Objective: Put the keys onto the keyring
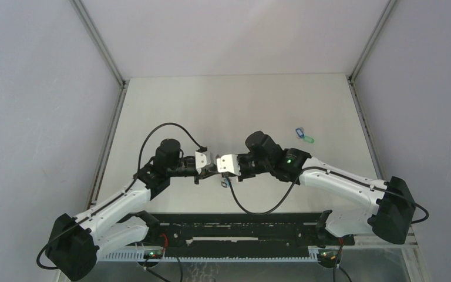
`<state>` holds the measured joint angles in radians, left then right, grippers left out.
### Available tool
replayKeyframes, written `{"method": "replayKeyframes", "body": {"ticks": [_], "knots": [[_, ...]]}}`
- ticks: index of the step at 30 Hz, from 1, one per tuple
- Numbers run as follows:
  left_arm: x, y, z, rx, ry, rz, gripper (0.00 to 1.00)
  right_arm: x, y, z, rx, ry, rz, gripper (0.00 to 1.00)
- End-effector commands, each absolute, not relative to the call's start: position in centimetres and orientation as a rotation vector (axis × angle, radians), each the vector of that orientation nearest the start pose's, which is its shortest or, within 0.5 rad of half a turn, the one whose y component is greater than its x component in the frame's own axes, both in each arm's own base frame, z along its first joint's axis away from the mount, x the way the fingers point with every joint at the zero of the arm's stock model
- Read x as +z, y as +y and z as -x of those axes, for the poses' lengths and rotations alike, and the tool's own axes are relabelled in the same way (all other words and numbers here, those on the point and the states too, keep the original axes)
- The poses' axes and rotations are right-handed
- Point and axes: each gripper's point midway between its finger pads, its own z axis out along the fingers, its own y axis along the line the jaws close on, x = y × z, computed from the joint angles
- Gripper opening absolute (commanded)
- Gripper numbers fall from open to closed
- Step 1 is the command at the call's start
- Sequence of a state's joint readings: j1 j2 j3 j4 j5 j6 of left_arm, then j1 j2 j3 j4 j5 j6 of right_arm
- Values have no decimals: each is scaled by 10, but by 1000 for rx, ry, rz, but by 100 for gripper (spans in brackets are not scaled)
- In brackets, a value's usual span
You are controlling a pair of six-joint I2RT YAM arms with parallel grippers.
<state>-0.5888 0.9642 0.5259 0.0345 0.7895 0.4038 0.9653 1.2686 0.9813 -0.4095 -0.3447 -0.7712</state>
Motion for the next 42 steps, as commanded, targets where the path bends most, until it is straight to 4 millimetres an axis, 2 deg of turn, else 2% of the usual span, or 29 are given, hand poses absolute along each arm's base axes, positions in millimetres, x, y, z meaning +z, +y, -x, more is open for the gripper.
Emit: {"method": "replayKeyframes", "body": {"ticks": [1, 22, 32, 42], "knots": [[201, -266, -185, -881, 1278, -1358, 0, 198, 334, -189, 479, 1243, 1793, 0], [202, -266, -186, -875, 1272, -1352, 0, 197, 335, -184, 504, 1252, 1811, 0], [201, -265, -187, -866, 1276, -1349, 0, 196, 328, -183, 497, 1301, 1798, 0], [203, -265, -186, -870, 1267, -1351, 0, 196, 331, -189, 502, 1322, 1766, 0]]}}
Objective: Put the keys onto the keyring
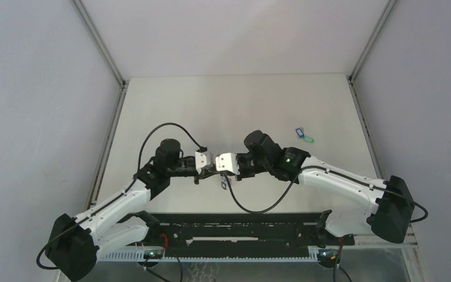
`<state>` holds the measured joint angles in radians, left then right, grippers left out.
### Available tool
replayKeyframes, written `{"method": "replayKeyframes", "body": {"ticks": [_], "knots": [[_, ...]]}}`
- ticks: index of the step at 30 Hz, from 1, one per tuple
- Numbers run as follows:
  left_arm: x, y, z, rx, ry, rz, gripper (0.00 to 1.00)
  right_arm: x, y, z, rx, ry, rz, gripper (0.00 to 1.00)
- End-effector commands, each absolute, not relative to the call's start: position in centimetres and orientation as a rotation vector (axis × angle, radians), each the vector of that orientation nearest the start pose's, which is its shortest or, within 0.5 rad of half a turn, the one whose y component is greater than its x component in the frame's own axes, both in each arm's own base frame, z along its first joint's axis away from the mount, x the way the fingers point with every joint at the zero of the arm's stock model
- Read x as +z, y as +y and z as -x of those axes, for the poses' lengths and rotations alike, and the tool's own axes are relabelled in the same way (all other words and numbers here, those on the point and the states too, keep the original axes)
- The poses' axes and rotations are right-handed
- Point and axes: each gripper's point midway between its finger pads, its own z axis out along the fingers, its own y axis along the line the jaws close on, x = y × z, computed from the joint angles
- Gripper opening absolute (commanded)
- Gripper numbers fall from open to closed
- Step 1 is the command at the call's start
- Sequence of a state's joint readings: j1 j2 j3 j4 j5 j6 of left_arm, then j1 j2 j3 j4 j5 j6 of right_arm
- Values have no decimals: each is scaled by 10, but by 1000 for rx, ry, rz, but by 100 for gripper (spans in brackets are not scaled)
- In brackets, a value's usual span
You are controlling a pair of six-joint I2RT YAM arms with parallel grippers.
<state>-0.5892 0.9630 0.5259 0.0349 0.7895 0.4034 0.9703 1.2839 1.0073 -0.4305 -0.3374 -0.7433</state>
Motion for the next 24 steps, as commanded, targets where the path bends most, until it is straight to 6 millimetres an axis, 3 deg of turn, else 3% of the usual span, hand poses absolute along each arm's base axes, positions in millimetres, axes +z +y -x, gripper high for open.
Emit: {"method": "replayKeyframes", "body": {"ticks": [1, 24], "knots": [[202, -265, -186, -871, 1268, -1352, 0, 196, 332, -190, 503, 1326, 1765, 0], [201, -265, -186, -868, 1272, -1351, 0, 198, 332, -194, 505, 1358, 1723, 0]]}}
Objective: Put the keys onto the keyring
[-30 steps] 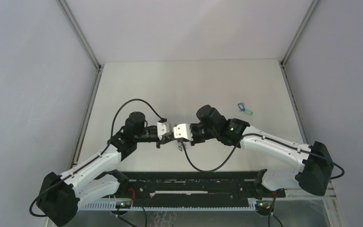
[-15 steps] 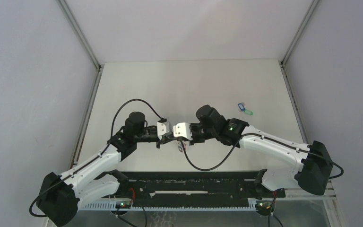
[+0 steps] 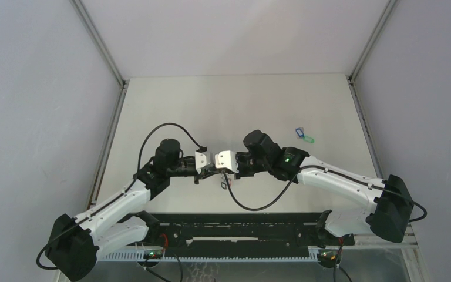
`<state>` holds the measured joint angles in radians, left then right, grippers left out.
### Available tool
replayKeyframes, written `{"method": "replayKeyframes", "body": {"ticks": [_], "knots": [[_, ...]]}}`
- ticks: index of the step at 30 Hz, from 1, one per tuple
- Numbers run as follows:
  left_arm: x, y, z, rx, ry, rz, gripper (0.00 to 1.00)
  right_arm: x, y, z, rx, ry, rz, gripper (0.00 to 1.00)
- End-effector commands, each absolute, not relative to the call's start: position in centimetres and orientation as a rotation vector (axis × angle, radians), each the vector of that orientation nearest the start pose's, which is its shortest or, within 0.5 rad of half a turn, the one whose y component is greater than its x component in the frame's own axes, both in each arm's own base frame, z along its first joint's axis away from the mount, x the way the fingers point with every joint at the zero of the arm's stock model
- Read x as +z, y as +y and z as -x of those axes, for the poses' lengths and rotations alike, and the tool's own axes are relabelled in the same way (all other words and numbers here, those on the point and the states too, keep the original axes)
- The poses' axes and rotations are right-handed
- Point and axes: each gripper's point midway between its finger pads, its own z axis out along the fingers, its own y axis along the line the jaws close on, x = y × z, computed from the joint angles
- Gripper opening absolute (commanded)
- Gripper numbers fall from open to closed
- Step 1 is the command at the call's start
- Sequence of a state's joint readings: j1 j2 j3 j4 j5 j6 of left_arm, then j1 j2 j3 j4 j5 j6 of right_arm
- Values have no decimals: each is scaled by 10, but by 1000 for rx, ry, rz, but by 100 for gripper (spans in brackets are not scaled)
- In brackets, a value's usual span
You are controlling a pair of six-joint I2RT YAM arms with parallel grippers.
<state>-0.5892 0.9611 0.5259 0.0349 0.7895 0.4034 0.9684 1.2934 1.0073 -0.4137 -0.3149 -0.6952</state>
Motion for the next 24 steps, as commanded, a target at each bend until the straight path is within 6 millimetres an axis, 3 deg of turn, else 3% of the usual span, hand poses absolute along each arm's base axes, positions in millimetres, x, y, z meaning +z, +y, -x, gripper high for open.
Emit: {"method": "replayKeyframes", "body": {"ticks": [1, 24], "knots": [[202, -265, -186, -870, 1270, -1351, 0, 198, 332, -193, 508, 1355, 1723, 0], [203, -265, -186, -870, 1266, -1351, 0, 201, 332, -188, 542, 1354, 1734, 0]]}}
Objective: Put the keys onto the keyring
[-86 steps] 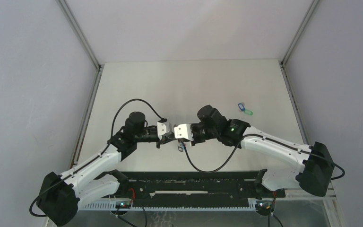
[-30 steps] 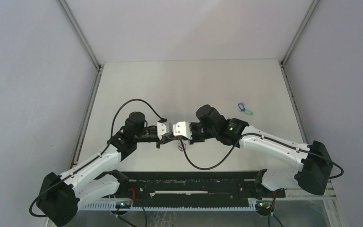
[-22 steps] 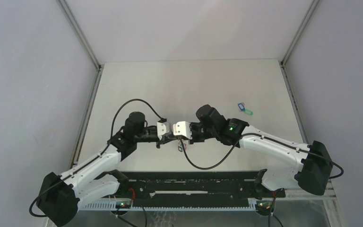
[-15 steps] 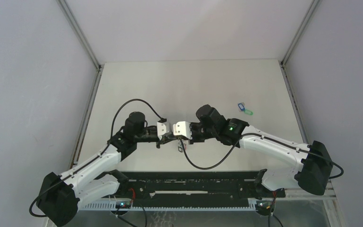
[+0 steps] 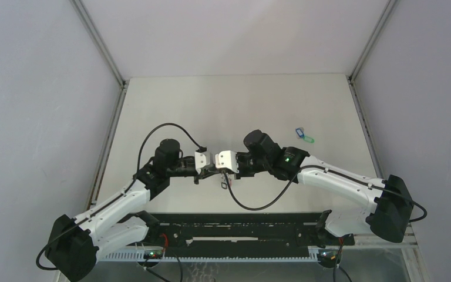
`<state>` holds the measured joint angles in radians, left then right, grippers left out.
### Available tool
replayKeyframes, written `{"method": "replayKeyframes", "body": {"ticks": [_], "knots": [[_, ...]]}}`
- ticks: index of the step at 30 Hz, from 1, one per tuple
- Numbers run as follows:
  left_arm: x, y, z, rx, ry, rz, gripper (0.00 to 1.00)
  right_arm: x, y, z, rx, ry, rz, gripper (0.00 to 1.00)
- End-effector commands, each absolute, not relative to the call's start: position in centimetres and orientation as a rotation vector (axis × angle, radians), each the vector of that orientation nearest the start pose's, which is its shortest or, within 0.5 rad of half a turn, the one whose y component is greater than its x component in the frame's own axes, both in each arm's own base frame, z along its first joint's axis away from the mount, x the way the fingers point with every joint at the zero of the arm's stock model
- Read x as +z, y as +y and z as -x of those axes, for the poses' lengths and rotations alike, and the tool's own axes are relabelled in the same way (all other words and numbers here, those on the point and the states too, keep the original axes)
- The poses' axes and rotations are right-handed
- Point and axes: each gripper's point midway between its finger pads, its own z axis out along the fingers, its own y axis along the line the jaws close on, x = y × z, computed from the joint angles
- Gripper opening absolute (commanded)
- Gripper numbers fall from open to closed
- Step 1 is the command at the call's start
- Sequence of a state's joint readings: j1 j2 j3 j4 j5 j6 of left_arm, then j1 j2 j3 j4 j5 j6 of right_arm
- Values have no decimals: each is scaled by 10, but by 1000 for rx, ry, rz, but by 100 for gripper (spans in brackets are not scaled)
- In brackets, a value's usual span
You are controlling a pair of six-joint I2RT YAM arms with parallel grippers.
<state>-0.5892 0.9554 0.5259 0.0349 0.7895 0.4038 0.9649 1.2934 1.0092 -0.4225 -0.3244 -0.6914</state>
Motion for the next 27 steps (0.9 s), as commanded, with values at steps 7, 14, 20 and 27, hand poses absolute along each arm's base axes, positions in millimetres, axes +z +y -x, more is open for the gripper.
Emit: {"method": "replayKeyframes", "body": {"ticks": [7, 14, 20, 27], "knots": [[202, -266, -186, -874, 1266, -1355, 0, 204, 333, -187, 567, 1344, 1727, 0], [202, -266, -185, -877, 1265, -1356, 0, 205, 333, -188, 577, 1346, 1721, 0], [202, -266, -183, -886, 1256, -1363, 0, 204, 335, -187, 590, 1344, 1719, 0], [203, -266, -183, -882, 1252, -1362, 0, 206, 334, -190, 577, 1364, 1697, 0]]}}
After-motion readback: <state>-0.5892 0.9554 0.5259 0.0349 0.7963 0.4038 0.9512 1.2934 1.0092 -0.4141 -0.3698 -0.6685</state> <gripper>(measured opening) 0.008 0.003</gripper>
